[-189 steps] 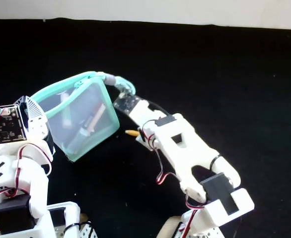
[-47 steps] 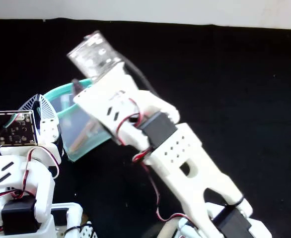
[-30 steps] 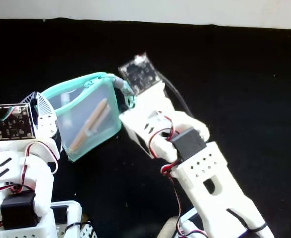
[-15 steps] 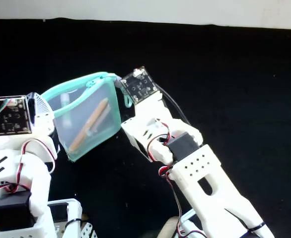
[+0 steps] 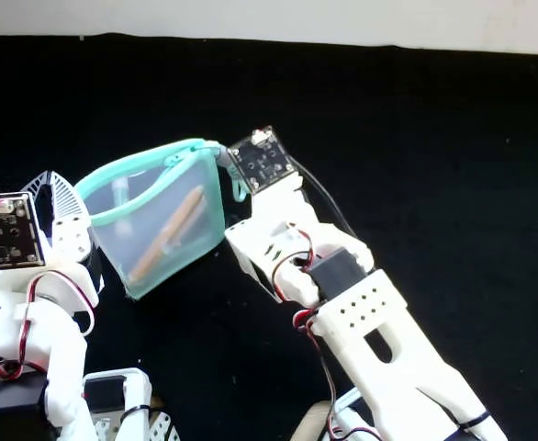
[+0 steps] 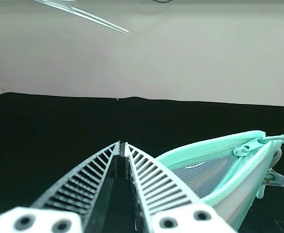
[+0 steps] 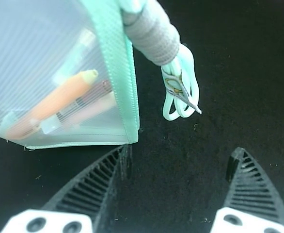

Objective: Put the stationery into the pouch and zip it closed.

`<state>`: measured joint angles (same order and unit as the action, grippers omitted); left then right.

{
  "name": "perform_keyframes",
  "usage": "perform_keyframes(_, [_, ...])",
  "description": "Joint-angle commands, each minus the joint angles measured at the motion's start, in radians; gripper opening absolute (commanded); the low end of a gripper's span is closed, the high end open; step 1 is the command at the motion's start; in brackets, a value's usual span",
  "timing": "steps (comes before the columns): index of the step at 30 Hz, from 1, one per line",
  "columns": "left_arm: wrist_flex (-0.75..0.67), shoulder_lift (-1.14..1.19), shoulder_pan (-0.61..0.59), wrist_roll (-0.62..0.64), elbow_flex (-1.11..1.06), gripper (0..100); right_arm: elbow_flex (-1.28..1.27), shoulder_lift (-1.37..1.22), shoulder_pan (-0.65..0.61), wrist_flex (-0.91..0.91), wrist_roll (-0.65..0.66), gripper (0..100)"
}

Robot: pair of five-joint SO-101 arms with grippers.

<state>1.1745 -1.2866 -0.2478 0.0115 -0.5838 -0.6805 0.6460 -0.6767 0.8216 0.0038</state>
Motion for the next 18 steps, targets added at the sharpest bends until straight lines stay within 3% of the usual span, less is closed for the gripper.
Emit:
perform_keyframes(1, [0.003, 0.008, -0.01, -0.005, -0.004, 1, 0.012, 0.024, 0.01, -0.018, -0.009, 31.3])
perform_keyframes(5, [0.003, 0.007, -0.008, -0.005, -0.041, 1, 0.012, 0.024, 0.01, -0.018, -0.009, 31.3])
perform_keyframes(11, [0.069, 0.007, -0.008, -0.003, -0.036, 13, 0.005, 0.024, 0.01, -0.018, -0.009, 31.3])
perform_keyframes(18, [0.08, 0.016, -0.013, 0.121, 0.124, 15, 0.004, 0.024, 0.01, -0.018, -0.009, 31.3])
